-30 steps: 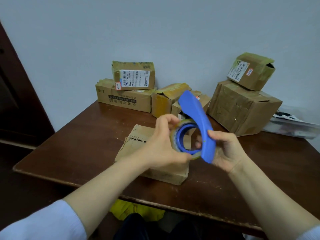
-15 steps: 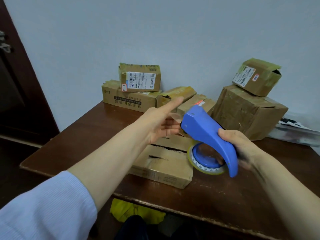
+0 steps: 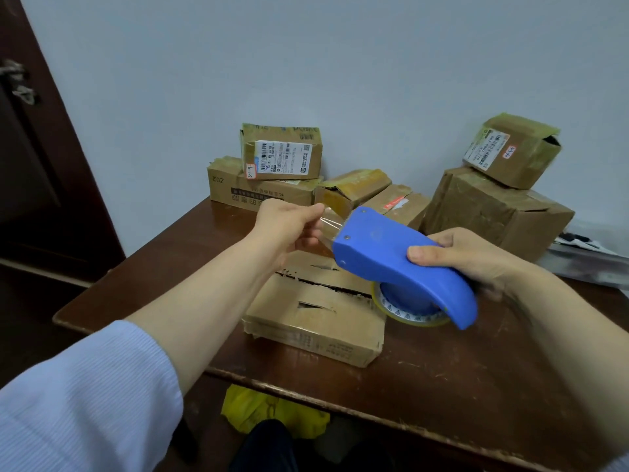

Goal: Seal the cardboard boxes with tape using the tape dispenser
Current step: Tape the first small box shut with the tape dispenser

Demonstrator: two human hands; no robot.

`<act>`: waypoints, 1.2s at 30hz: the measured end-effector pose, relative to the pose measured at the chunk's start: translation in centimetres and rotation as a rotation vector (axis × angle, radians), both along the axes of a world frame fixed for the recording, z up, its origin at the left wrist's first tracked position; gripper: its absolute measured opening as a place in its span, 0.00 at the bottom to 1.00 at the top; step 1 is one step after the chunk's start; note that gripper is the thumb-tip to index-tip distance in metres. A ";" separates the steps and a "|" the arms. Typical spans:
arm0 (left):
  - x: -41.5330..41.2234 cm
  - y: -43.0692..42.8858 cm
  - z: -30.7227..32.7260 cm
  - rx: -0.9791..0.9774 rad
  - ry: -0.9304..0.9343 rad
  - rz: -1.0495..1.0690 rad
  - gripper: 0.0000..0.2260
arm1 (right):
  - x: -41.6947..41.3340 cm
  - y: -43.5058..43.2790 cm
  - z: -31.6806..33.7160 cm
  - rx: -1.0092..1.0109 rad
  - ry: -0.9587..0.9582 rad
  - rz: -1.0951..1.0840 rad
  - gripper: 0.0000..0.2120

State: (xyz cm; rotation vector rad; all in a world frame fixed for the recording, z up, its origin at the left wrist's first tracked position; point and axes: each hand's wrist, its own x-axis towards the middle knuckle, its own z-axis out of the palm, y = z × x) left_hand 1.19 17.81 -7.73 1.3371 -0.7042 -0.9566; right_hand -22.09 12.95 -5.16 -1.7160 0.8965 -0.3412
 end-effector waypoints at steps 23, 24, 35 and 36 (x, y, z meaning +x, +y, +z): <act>5.4 2.1 -4.4 0.091 -0.079 0.434 0.07 | 3.1 -1.6 3.0 -0.210 0.410 0.003 0.18; 5.5 2.4 -4.8 0.116 -0.125 0.448 0.08 | 3.5 -1.6 2.9 -0.224 0.427 0.015 0.18; 6.3 2.9 -7.6 0.237 -0.293 0.496 0.13 | 6.7 -2.7 1.8 -0.322 0.579 0.099 0.29; 6.3 2.8 -7.7 0.247 -0.300 0.495 0.13 | 7.0 -2.7 1.8 -0.332 0.589 0.098 0.32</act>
